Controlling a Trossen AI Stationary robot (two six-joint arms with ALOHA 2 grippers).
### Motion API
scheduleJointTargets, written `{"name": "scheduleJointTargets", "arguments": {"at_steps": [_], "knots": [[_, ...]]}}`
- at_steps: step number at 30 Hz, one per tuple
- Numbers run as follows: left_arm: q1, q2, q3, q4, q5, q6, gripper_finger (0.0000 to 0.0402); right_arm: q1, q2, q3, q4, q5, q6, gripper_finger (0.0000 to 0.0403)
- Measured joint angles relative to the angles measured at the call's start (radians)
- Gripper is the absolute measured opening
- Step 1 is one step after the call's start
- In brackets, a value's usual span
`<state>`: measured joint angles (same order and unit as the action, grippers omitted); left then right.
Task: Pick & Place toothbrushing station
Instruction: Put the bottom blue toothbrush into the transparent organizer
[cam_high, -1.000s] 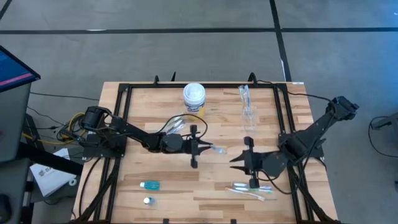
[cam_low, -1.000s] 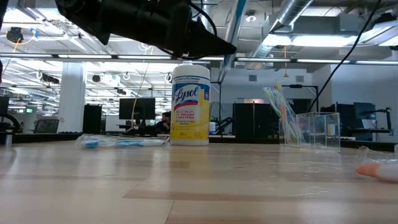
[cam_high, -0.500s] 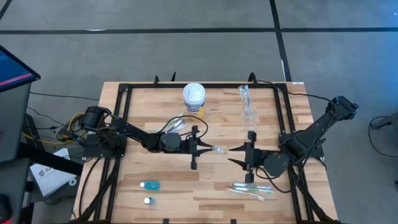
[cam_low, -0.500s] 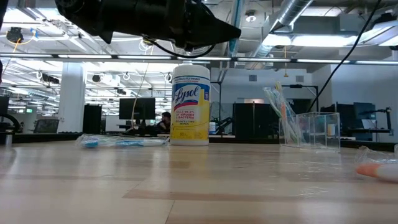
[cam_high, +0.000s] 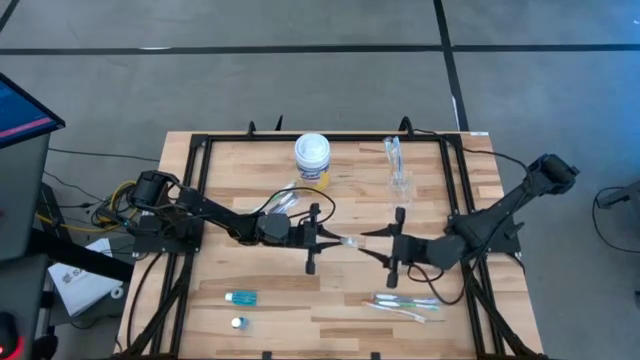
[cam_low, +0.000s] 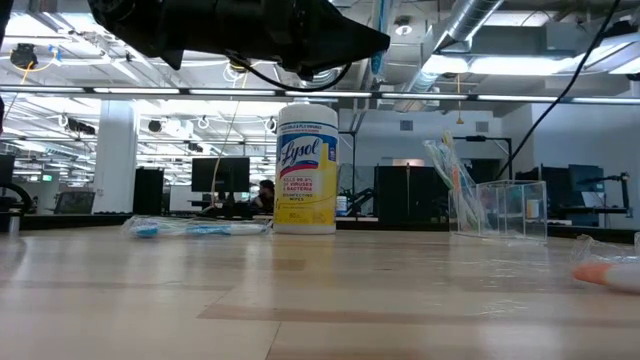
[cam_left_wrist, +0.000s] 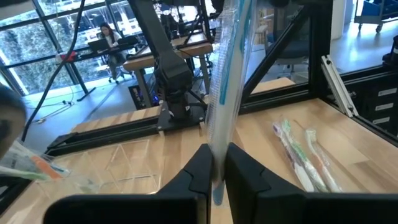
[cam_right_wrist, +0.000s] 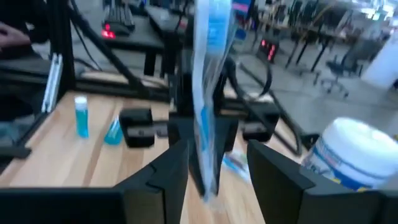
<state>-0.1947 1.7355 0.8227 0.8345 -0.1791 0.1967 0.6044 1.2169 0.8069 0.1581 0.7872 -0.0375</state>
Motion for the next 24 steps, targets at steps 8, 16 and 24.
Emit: {"name": "scheduleJointTargets", "arguments": {"at_steps": [8,16,24], "knots": [[0.000,0.000,0.000,0.005,0.000,0.000,0.0014,-0.072,0.000,-0.043,0.138,-0.111,-0.059,0.0154],[0.000,0.000,0.000,0.005,-0.001,-0.001,0.0014,-0.117,0.000,-0.044,0.203,-0.253,-0.069,0.0147],[0.005,0.000,0.000,0.005,-0.003,-0.003,0.0014,-0.133,0.000,-0.044,0.226,-0.294,-0.064,0.0145]]}}
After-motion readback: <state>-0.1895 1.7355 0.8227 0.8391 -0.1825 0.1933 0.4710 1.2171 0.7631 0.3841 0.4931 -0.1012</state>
